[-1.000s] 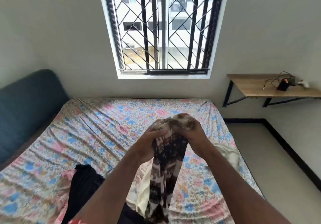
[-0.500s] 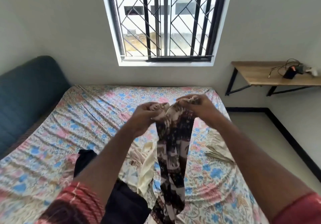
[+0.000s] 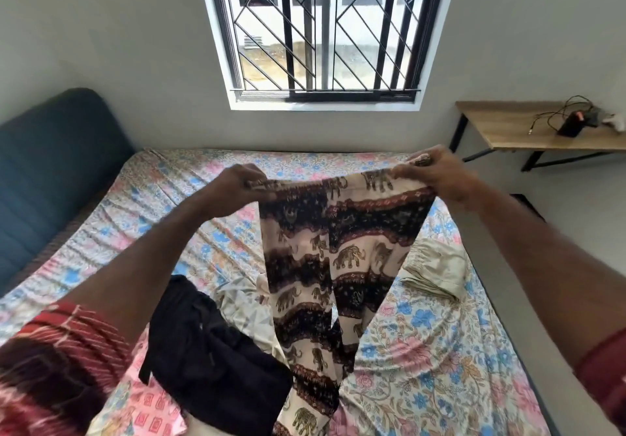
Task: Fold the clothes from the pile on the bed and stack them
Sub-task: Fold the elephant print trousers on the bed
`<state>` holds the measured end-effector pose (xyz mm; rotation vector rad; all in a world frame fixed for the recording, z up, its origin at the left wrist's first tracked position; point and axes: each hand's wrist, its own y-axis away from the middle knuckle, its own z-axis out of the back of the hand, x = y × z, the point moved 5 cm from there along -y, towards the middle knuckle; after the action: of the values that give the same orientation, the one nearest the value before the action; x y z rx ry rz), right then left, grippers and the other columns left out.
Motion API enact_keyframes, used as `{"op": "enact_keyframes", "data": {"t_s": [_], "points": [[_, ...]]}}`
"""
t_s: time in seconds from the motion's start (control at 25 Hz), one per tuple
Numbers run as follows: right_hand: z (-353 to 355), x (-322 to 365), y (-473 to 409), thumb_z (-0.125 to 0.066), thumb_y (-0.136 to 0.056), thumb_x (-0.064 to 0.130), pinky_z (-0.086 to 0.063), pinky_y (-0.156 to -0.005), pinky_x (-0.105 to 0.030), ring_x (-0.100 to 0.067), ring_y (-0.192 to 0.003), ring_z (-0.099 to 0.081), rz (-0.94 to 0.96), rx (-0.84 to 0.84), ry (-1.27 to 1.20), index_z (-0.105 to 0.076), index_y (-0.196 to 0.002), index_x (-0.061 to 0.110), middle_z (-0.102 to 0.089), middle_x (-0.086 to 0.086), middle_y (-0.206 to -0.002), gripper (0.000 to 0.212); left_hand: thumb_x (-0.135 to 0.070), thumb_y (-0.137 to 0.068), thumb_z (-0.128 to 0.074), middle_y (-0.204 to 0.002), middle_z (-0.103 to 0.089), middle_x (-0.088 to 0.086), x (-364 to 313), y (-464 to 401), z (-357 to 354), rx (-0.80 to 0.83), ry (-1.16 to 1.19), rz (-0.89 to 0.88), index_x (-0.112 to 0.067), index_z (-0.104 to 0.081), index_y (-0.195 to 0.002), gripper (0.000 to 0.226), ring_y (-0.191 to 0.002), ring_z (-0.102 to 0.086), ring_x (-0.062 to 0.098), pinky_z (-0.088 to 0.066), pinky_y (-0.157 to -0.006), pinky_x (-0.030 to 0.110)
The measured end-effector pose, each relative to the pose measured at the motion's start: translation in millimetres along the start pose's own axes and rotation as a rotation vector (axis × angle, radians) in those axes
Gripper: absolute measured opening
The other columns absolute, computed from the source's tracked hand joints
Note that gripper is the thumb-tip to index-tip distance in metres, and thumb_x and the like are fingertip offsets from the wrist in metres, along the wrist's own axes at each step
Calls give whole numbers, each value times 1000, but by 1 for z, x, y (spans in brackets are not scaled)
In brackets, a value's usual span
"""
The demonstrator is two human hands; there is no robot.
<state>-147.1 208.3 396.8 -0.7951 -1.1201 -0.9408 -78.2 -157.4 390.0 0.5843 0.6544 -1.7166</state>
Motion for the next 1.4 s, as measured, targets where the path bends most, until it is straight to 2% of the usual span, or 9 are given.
{"op": "enact_keyframes", "data": {"t_s": [0.16, 0.4, 0.48, 0.6, 0.8, 1.0, 1.12, 1.28, 1.4], "points": [[27, 25, -8, -83, -76, 40, -57, -62, -23, -14, -62, -67, -5, 26, -36, -71, -88, -1, -72, -7, -76, 44, -19, -97, -62, -98, -70, 27, -8, -13, 38, 135, 448, -17, 10, -68, -99, 30, -91, -69, 31, -60, -80, 41], [39, 0, -40, -59, -102, 10, -58, -59, -24, -15, -59, -62, -233, 467, -137, -62, -96, -15, -61, -16, -77, 27, -2, -99, -49, -95, -69, 27, 15, -47, 9, 640, 731, 198, 16, -60, -104, 22, -84, -73, 31, -62, -74, 39], [41, -38, -75, -67, -100, 21, -55, -60, -23, -16, -64, -65, -315, 374, 129, -65, -93, -10, -67, -16, -82, 33, -10, -99, -58, -95, -73, 23, 46, -83, -4, 532, 457, 239, 10, -67, -104, 23, -86, -73, 31, -61, -76, 39], [36, -73, -139, -73, -95, 35, -49, -68, -27, -17, -79, -64, -251, -3, 461, -73, -91, 9, -71, -1, -83, 26, -26, -96, -70, -86, -76, 9, 87, -159, -14, 84, -27, 264, -9, -75, -94, 17, -81, -71, 21, -53, -75, 34], [81, 23, -240, -65, -101, 32, -45, -54, -18, -3, -56, -56, 90, -441, 269, -67, -80, 19, -59, 7, -70, 26, -27, -100, -63, -100, -76, 11, 44, -268, 76, -484, 31, 90, -13, -76, -105, 20, -89, -68, 18, -53, -79, 31], [138, 145, -279, -65, -102, 32, -49, -60, -14, 6, -63, -64, 430, -572, 200, -76, -106, 15, -70, 4, -81, 22, -29, -103, -60, -92, -73, -7, -56, -305, 176, -607, 137, -234, -31, -72, -90, 18, -80, -69, 0, -58, -66, 25], [148, 164, -268, -67, -99, 41, -50, -69, -29, -13, -72, -63, 550, -580, 200, -76, -96, 17, -70, -5, -78, 25, -35, -101, -60, -100, -75, 8, -68, -300, 187, -649, 78, -269, -14, -74, -102, 25, -91, -72, 19, -61, -72, 40], [129, 86, -229, -63, -102, 38, -56, -77, -36, -22, -79, -71, 467, -431, 332, -77, -104, 11, -73, 0, -83, 30, -20, -102, -59, -98, -70, 15, -23, -257, 136, -588, 9, -244, -16, -73, -96, 15, -85, -66, 19, -55, -77, 30], [101, -23, -183, -66, -95, 51, -56, -66, -47, -23, -73, -69, 296, -301, 379, -75, -92, 9, -71, -8, -78, 44, -16, -101, -55, -88, -66, 11, 42, -202, 55, -424, -129, -181, -11, -73, -95, 20, -82, -62, 19, -54, -73, 43]]}}
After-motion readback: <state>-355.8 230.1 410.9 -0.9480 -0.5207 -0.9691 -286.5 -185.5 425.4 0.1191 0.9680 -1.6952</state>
